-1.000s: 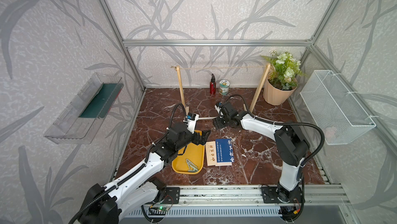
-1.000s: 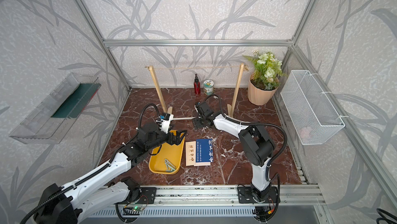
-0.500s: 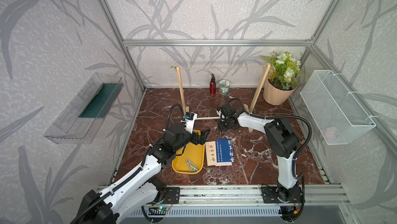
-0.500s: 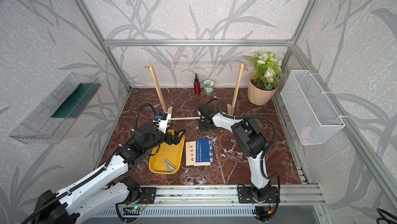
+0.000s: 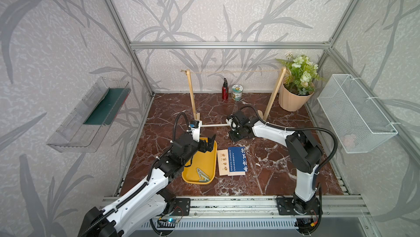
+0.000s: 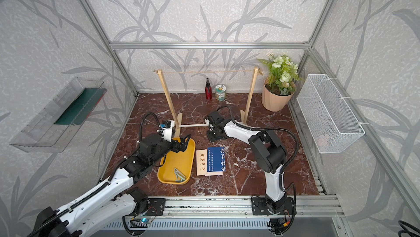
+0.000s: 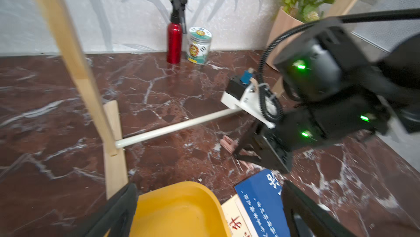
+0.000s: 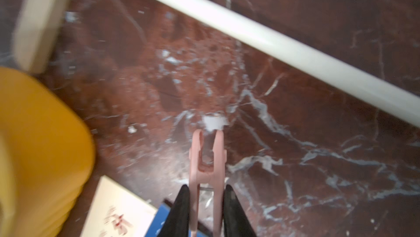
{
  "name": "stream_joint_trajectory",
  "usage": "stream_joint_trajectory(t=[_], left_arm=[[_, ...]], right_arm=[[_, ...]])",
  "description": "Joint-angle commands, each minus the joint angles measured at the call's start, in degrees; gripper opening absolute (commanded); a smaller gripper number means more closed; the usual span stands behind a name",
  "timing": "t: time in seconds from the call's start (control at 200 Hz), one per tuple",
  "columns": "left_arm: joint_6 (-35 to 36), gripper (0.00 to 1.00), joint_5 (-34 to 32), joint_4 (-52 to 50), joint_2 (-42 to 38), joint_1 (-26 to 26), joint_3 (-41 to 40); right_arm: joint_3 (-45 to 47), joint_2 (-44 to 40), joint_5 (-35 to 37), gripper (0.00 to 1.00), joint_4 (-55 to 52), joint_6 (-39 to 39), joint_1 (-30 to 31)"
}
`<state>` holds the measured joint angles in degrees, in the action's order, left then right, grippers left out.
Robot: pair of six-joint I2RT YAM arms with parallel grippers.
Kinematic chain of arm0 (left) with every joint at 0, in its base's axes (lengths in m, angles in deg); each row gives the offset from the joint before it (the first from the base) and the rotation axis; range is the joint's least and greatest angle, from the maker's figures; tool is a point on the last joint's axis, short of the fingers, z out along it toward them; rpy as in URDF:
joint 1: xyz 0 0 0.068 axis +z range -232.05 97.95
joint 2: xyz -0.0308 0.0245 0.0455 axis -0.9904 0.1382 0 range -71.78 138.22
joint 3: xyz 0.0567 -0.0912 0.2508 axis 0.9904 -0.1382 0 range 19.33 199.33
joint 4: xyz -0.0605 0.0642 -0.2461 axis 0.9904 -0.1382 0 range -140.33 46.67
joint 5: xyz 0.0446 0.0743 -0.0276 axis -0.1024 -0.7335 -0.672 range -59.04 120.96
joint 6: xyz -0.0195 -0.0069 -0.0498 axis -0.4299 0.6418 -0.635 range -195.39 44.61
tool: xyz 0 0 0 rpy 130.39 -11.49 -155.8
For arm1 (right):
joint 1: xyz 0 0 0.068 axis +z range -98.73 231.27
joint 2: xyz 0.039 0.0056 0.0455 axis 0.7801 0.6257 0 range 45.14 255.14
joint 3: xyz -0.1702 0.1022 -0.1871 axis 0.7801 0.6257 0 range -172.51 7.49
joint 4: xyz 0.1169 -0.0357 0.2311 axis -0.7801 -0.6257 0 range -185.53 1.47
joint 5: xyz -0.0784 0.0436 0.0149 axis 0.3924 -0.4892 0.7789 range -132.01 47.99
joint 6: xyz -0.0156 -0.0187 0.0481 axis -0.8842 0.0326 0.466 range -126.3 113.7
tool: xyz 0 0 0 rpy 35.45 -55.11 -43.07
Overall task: Remove the postcards from the strings
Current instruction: Pick up the clamp from the center of the board, then place the clamp in the storage box.
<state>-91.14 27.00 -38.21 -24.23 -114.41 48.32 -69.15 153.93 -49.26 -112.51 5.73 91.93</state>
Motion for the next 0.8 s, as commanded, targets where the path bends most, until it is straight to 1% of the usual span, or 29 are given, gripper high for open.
stream_joint_trajectory(t=[0.0,0.085,0.135,0.16,0.235,0.315,0.345,0.37,0.42,0.465,0.48,0.5,0.52,0.535,0.595,0.63,0.685,0.73,0.77,0.8], left_arm=[[0.5,0.99,-16.5,-0.9,-4.1,1.3,-1.9],[-0.7,0.99,-28.7,-3.3,-7.2,2.6,-3.6],[-3.0,0.99,-38.6,-6.1,-8.8,3.2,-4.1],[-3.1,0.99,-42.4,-6.1,-9.5,3.6,-4.8],[2.1,0.99,-48.0,-1.4,-10.8,5.5,-7.7],[5.7,0.99,-53.0,2.6,-11.2,7.5,-10.1],[7.2,0.99,-53.2,3.6,-11.3,8.3,-10.6],[8.2,0.99,-53.1,4.3,-11.3,8.8,-11.0],[10.6,0.99,-53.1,8.6,-10.6,9.8,-12.9],[13.5,0.99,-52.6,15.2,-9.3,11.0,-15.4],[14.7,0.99,-52.1,17.0,-8.8,11.6,-15.8],[15.3,0.99,-51.1,19.2,-8.0,12.2,-16.7],[15.6,0.99,-49.8,20.8,-7.1,13.0,-17.2],[15.8,0.99,-48.8,21.9,-6.4,13.5,-17.4],[15.7,0.99,-45.4,25.7,-2.9,16.0,-18.2],[14.5,0.99,-44.0,27.6,-0.6,17.3,-18.3],[14.4,0.99,-40.4,30.5,3.8,19.7,-18.1],[12.6,0.99,-40.8,34.1,8.2,21.5,-17.9],[12.9,0.99,-40.2,38.4,12.3,22.9,-17.8],[13.4,0.99,-39.1,41.5,15.6,23.9,-17.9]], right_arm=[[-0.3,-7.7,-3.7,0.24,-0.9,1.0,5.1],[-1.5,-8.8,-5.3,0.25,-0.8,0.8,10.0],[-2.8,-7.5,-7.2,0.25,-1.2,1.2,12.2],[-3.5,-6.6,-7.9,0.25,-1.3,1.4,13.3],[-5.0,-3.4,-8.4,0.25,-0.9,1.7,15.5],[-7.1,0.6,-9.0,0.27,-1.4,1.1,16.6],[-7.6,1.6,-8.9,0.3,-1.2,0.8,16.9],[-7.7,2.1,-8.9,0.36,-1.1,0.4,17.1],[-7.9,2.3,-8.7,0.53,-0.4,-0.2,17.4],[-7.2,1.4,-8.4,0.65,0.7,-0.5,17.5],[-6.7,0.9,-8.4,0.74,1.3,-0.6,17.5],[-6.1,0.1,-8.2,0.88,2.1,-0.7,17.5],[-5.4,-0.9,-7.8,0.96,2.8,-0.9,17.5],[-4.7,-1.8,-7.3,1.0,3.3,-1.0,17.4],[-1.4,-5.9,-5.0,0.99,6.1,-1.7,16.9],[1.1,-8.3,-2.8,0.99,7.9,-1.7,16.2],[6.2,-14.2,1.2,0.99,11.7,-1.8,14.4],[11.0,-18.9,6.9,0.99,14.5,-1.6,12.4],[15.2,-23.5,14.3,0.99,16.6,-1.5,10.7],[18.4,-27.1,19.2,0.99,18.3,-2.9,9.4]])
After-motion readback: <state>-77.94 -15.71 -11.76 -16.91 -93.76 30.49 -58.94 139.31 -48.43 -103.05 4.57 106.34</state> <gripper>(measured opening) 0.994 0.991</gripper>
